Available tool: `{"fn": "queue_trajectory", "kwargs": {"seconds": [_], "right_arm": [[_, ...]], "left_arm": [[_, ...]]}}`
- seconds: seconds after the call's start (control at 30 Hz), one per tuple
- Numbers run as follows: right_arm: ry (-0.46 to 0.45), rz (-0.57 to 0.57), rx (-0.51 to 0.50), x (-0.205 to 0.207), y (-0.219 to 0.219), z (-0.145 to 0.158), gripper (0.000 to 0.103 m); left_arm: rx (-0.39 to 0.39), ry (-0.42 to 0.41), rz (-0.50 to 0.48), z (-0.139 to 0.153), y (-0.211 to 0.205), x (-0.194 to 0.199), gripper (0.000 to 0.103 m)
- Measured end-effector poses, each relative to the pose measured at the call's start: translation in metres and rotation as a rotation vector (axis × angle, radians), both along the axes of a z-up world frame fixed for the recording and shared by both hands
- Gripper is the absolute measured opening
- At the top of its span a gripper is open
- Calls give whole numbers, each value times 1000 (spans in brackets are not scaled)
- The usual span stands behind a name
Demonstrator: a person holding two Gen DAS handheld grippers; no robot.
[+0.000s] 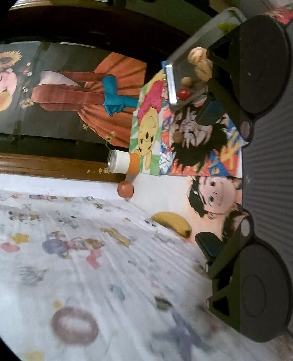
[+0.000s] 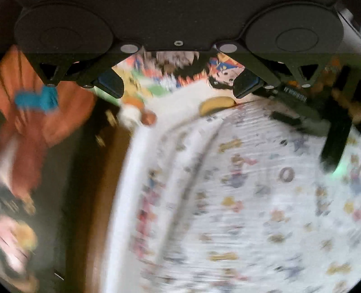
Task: Organize fruits
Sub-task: 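Withdraw both open tools from the tray toward the banana beside the cloth, then grasp a brown round fruit with the right tool while the left tool grasps the yellow banana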
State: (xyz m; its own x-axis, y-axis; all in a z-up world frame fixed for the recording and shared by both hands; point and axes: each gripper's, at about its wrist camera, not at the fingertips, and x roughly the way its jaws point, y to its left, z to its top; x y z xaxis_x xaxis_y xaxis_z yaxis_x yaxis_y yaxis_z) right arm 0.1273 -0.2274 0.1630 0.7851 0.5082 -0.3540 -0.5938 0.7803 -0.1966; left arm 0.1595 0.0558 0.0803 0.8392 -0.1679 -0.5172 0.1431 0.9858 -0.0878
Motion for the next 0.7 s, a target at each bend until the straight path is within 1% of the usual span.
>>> {"fn": "queue_trajectory", "kwargs": {"seconds": [0.07, 0.1, 0.23, 0.37, 0.47, 0.53, 0.63, 0.7], "right_arm": [[-18, 39, -69, 20, 8, -14, 102], [-14, 53, -98, 29, 12, -22, 102], [61, 120, -173, 69, 26, -56, 102], [114, 159, -211, 104, 33, -89, 102], [159, 176, -220, 127, 34, -107, 95], [190, 200, -230, 143, 33, -117, 92], [220, 228, -249, 161, 35, -126, 86], [242, 240, -253, 175, 38, -131, 81]], "left_arm": [[-24, 0, -3, -5, 2, 16, 103], [-21, 2, -3, -7, 1, 26, 103], [24, -5, -7, -21, -8, 58, 103], [38, 12, -14, -37, -17, 89, 103], [74, 30, -10, -48, -21, 113, 103], [101, 40, -3, -54, -22, 127, 103], [144, 56, 11, -62, -25, 147, 101], [182, 78, 27, -67, -26, 158, 99]]}}
